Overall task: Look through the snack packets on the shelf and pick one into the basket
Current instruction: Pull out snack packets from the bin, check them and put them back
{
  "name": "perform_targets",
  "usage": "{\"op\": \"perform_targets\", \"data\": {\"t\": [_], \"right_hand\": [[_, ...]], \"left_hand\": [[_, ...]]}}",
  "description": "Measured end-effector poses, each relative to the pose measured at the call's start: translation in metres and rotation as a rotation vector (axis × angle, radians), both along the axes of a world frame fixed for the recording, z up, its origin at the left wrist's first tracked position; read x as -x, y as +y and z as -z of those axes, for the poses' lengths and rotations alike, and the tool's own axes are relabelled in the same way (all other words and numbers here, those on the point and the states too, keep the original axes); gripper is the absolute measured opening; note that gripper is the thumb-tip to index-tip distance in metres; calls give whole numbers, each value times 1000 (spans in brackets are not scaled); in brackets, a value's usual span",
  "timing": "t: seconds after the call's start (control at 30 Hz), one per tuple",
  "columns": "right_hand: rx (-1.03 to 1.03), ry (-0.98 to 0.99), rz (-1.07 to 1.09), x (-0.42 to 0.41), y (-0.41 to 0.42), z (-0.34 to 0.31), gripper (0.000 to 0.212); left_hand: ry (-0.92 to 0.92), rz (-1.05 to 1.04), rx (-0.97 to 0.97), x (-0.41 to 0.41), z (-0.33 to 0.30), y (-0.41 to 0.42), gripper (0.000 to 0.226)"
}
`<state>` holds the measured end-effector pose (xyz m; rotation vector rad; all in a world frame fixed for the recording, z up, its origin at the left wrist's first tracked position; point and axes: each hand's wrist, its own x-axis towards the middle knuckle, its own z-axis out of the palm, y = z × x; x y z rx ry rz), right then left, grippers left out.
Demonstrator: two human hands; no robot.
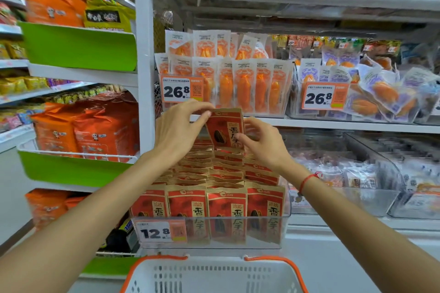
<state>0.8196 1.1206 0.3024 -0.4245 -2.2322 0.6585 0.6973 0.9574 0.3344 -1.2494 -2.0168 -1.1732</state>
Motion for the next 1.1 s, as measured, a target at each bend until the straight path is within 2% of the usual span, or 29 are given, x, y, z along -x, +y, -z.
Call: {"op": "perform_targets", "data": {"t": [0.13,0.17,0.23,0.33,0.47,0.6,0.67,0.87,1.0,1.1], "right_hand": [[4,138,-92,-25,-22,-7,28],[20,181,-107,-32,-28,-7,27],[109,256,-146,-43,-43,-9,23],[399,315,-242,-55,-65,-3,14],[671,222,-275,-64,-92,26,16],[841,117,-286,-69,-102,56,13],[823,52,-288,-70,-105,68,16],[730,-43,-272,-68,-112,86,44],[749,-59,-244,-66,-113,97,48],[693,-87,-255,-64,-115,104,45]], "left_hand": [[-199,116,6,-8,5,-23,57],[-268,146,5,-12,10,-27,59],[-405,218,-17,-25,20,-36,55],[-569,331,-42,-47,36,-45,41],[-731,448,-134,-65,63,-56,19],[-782,504,-83,-65,95,-73,18],[-777,501,-20,-59,107,-80,17],[-808,453,128,-58,121,-83,10],[-1024,458,258,-59,128,-86,23],[-1035,488,325,-55,132,-90,24]]}}
